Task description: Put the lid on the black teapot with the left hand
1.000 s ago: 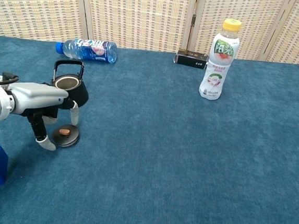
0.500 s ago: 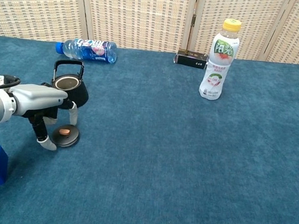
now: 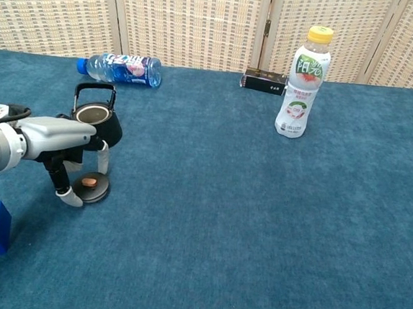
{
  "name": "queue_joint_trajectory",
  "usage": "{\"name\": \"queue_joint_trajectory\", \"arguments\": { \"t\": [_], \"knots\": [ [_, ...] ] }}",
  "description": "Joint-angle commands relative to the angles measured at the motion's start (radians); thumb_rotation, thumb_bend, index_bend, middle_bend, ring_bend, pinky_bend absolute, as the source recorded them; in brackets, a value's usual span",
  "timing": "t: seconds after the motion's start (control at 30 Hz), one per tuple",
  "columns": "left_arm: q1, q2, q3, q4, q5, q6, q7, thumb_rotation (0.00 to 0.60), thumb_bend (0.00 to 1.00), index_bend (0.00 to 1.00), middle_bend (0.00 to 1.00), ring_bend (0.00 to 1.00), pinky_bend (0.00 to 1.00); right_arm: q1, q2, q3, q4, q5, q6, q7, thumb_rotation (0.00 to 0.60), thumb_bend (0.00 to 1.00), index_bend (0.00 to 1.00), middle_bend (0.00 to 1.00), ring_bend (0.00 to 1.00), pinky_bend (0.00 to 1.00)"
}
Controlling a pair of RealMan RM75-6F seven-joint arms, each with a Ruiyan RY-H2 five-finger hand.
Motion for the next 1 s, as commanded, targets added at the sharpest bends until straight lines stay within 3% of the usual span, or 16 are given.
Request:
{"name": "queue_joint_trajectory", "arguments": {
  "t": [0.03,1.0],
  "knots": [
    [0.000,-0.001,-0.001,0.001,0.000,0.000,-0.003,0.600,0.04,0.40,1.00,1.00,1.00,0.000,0.000,0.000,0.000,0.000,0.000,0.001,0.600,0.15,0.67,0.50,0.38,0.50],
    [0.012,-0.011,-0.002,0.026,0.038,0.008,-0.024,0.600,0.04,0.48,1.00,1.00,1.00,0.000,0.001,0.001,0.004,0.003,-0.005,0.006,0.600,0.15,0.67,0.50,0.38,0.50]
  ]
}}
